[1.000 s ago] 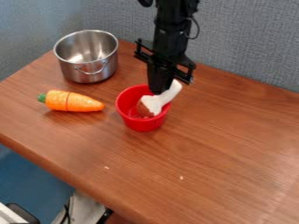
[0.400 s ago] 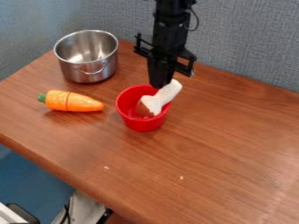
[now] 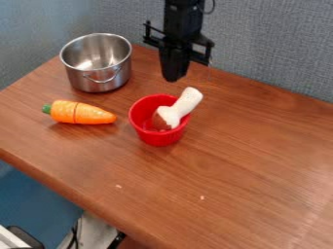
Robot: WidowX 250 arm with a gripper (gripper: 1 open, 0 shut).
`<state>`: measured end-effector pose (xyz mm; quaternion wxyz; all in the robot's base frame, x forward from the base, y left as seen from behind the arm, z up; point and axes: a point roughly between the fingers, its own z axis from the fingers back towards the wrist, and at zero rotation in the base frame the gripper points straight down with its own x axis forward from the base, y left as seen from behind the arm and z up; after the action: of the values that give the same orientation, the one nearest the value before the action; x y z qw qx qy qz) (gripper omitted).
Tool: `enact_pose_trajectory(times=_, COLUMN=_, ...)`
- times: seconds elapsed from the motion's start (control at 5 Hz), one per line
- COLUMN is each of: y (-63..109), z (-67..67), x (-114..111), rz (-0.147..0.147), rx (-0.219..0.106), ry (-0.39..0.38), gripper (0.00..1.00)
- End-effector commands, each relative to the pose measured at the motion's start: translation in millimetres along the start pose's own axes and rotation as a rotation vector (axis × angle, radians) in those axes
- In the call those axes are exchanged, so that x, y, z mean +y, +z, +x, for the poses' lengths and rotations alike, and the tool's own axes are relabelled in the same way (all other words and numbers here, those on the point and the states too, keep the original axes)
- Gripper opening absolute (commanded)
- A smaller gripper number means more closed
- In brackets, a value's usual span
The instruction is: Put the mushroom in the red bowl
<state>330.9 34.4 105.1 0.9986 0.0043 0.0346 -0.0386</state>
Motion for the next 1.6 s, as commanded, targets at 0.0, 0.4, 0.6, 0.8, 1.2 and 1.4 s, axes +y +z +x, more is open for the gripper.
enact_pose_trajectory(times=0.0, y=24.2, z=1.9, x=7.4, rz=0.014, rx=-0.082, ry=0.019, gripper=1.0)
enact_pose_trajectory(times=0.4, y=6.0, z=5.5, x=9.0, rz=0.01, rx=-0.043, ry=0.021, gripper=1.0)
enact_pose_trajectory(times=0.6, y=-5.1, z=7.4, x=8.9, rz=0.009, rx=-0.023, ry=0.018, gripper=1.0)
enact_pose_trajectory(times=0.8, y=-17.8, z=9.3, x=7.9, rz=0.014, rx=-0.008, ry=0.013, gripper=1.0)
enact_pose_trajectory(times=1.2, y=-37.9, z=10.4, x=6.6, rz=0.021, rx=0.027, ry=0.008, gripper=1.0)
enact_pose_trajectory(times=1.4, y=-46.7, z=10.2, x=6.5, rz=0.02, rx=0.046, ry=0.007, gripper=1.0)
